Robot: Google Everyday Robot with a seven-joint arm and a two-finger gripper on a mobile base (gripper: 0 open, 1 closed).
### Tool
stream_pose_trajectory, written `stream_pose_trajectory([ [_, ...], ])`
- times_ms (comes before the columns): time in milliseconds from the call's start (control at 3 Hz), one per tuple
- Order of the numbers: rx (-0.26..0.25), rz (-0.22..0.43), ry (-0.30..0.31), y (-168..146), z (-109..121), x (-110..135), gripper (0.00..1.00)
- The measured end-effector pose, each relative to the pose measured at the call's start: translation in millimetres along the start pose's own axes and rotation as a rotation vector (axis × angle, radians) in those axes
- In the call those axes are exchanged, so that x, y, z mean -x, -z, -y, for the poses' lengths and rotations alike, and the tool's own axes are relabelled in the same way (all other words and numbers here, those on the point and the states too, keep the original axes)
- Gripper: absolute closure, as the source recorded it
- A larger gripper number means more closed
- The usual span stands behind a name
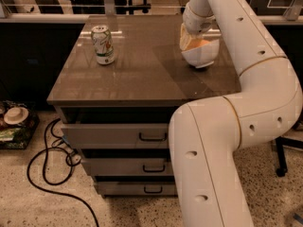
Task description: Pick orange from white bowl and place on counter
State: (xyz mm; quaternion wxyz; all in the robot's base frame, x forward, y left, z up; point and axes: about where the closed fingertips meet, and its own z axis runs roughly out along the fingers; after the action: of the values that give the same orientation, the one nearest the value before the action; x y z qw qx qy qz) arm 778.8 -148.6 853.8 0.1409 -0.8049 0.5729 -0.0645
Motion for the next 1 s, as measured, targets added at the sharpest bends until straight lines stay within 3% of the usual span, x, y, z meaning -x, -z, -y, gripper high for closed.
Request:
stream_pose_trajectory([
  [333, -0.006, 0.004, -0.007, 0.2, 0.5, -0.7, 0.92],
  [1000, -0.044, -0.002, -0.039, 11.7, 3.4, -8.3, 0.47],
])
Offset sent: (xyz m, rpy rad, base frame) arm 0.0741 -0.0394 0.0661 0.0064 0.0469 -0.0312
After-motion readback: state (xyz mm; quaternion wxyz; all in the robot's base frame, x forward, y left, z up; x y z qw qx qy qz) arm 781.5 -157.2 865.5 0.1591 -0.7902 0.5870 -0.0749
